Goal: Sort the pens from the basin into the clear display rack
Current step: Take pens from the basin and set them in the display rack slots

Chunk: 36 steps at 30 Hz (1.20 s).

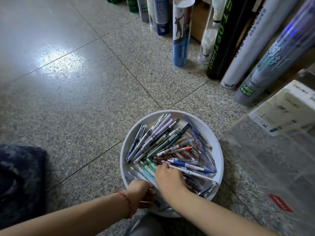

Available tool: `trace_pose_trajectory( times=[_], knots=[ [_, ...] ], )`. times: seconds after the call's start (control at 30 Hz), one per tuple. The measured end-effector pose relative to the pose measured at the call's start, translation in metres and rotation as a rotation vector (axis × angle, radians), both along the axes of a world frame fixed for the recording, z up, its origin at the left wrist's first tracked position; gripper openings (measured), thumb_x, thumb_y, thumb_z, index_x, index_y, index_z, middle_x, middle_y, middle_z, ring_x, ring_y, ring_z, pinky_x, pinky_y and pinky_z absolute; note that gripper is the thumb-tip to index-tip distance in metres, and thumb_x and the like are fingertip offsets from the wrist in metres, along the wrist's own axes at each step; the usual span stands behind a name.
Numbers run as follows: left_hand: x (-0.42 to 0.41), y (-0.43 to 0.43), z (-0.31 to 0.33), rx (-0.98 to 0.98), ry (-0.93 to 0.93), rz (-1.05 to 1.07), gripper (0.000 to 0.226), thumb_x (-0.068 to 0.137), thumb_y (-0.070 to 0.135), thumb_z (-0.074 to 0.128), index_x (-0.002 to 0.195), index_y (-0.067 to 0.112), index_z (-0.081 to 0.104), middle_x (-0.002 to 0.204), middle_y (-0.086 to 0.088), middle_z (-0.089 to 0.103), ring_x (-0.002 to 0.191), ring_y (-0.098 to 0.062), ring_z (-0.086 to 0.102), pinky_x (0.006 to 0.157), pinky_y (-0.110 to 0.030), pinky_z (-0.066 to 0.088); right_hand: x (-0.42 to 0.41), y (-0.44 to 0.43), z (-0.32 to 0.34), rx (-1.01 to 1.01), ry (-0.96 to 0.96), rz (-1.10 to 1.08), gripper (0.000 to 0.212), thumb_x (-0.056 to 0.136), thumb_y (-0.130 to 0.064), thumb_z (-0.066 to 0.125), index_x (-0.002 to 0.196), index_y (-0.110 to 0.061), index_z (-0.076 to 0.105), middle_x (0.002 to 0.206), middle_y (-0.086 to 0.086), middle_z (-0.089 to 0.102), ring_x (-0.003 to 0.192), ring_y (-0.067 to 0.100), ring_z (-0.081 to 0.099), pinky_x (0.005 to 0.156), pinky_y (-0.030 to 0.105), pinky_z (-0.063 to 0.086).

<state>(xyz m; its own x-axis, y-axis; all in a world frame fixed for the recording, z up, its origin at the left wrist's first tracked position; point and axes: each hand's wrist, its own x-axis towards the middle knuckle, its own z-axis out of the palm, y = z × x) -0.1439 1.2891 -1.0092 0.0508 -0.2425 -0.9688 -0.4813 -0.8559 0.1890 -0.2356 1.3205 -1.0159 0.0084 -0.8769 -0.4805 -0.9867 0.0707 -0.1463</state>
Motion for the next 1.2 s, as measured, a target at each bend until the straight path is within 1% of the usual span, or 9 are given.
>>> trace_pose_trajectory(
  times=[0.07, 0.2, 0.4, 0.5, 0.63, 0.77, 0.87, 1.0, 1.2],
  knots=[
    [-0.001, 0.000, 0.004, -0.013, -0.001, -0.011, 0.022, 0.091, 0.009, 0.044, 0.072, 0.008, 0.056, 0.049, -0.002, 0.056, 0.047, -0.017, 0.056, 0.050, -0.021, 0.044, -0.005, -0.002, -0.003, 0.015, -0.053, 0.022, 0.041, 0.092, -0.003, 0.044, 0.128, 0.013, 0.033, 0.127, 0.027, 0.046, 0.104, 0.034, 0.061, 0.075, 0.036, 0.051],
    [-0.009, 0.003, 0.019, -0.191, 0.001, -0.031, 0.018, 0.091, 0.005, 0.040, 0.075, 0.005, 0.048, 0.066, -0.009, 0.046, 0.057, -0.019, 0.048, 0.054, -0.024, 0.037, -0.021, -0.012, 0.028, 0.067, -0.244, 0.049, 0.033, 0.092, -0.005, 0.046, 0.124, 0.001, 0.040, 0.126, 0.021, 0.046, 0.111, 0.035, 0.054, 0.083, 0.041, 0.045],
    [-0.048, 0.007, 0.075, -0.677, 0.432, -0.033, 0.020, 0.097, 0.015, 0.039, 0.098, 0.013, 0.058, 0.086, -0.002, 0.066, 0.079, -0.014, 0.063, 0.068, -0.025, 0.052, -0.076, -0.022, 0.088, -0.010, -0.707, -0.156, 0.007, 0.085, -0.004, 0.050, 0.082, -0.010, 0.054, 0.088, 0.013, 0.063, 0.082, 0.025, 0.058, 0.065, 0.030, 0.041],
    [-0.068, 0.006, 0.103, -0.693, 0.588, -0.023, 0.024, 0.096, 0.016, 0.039, 0.094, 0.017, 0.063, 0.079, -0.002, 0.070, 0.068, -0.012, 0.067, 0.057, -0.024, 0.053, -0.103, -0.017, 0.121, -0.133, -0.681, -0.207, 0.008, 0.082, -0.008, 0.057, 0.080, -0.001, 0.059, 0.077, 0.011, 0.062, 0.072, 0.019, 0.056, 0.059, 0.025, 0.039],
    [-0.098, 0.004, 0.138, -0.656, 0.746, -0.074, 0.027, 0.096, 0.022, 0.038, 0.102, 0.019, 0.064, 0.083, -0.005, 0.073, 0.066, -0.020, 0.068, 0.054, -0.029, 0.053, -0.135, -0.002, 0.163, -0.368, -0.733, -0.451, 0.017, 0.073, -0.013, 0.071, 0.068, -0.020, 0.056, 0.064, -0.004, 0.061, 0.055, 0.003, 0.056, 0.060, 0.022, 0.052],
    [-0.127, 0.009, 0.176, -0.734, 0.854, -0.077, 0.038, 0.082, 0.046, 0.046, 0.095, 0.019, 0.069, 0.084, -0.019, 0.070, 0.073, -0.033, 0.064, 0.066, -0.037, 0.051, -0.164, 0.015, 0.210, -0.377, -1.045, -0.599, 0.020, 0.073, -0.006, 0.076, 0.073, -0.017, 0.060, 0.063, -0.001, 0.064, 0.055, 0.012, 0.062, 0.056, 0.034, 0.057],
    [-0.149, 0.010, 0.209, -0.789, 0.904, -0.091, 0.040, 0.080, 0.047, 0.041, 0.082, 0.014, 0.063, 0.047, -0.006, 0.050, 0.034, -0.016, 0.041, 0.037, -0.014, 0.032, -0.187, 0.026, 0.253, -0.355, -1.267, -0.643, 0.020, 0.079, -0.008, 0.072, 0.095, -0.007, 0.061, 0.070, 0.001, 0.065, 0.053, 0.009, 0.060, 0.050, 0.021, 0.051],
    [-0.200, 0.014, 0.263, -0.858, 1.013, -0.306, 0.037, 0.078, 0.046, 0.039, 0.073, 0.011, 0.047, 0.044, 0.001, 0.035, 0.031, -0.009, 0.023, 0.036, -0.010, 0.017, -0.231, 0.045, 0.306, -0.716, -1.296, -0.719, 0.019, 0.087, -0.018, 0.062, 0.102, -0.007, 0.064, 0.073, 0.002, 0.064, 0.062, 0.010, 0.060, 0.062, 0.024, 0.052],
    [-0.309, 0.042, 0.321, -1.179, 1.139, -0.547, 0.038, 0.096, 0.038, 0.031, 0.071, 0.014, 0.047, 0.052, 0.000, 0.041, 0.035, -0.007, 0.035, 0.033, -0.014, 0.026, -0.288, 0.089, 0.356, -1.382, -1.020, -0.816, 0.014, 0.091, -0.020, 0.058, 0.083, -0.012, 0.065, 0.073, 0.006, 0.065, 0.058, 0.008, 0.061, 0.053, 0.018, 0.051]
  ],
)
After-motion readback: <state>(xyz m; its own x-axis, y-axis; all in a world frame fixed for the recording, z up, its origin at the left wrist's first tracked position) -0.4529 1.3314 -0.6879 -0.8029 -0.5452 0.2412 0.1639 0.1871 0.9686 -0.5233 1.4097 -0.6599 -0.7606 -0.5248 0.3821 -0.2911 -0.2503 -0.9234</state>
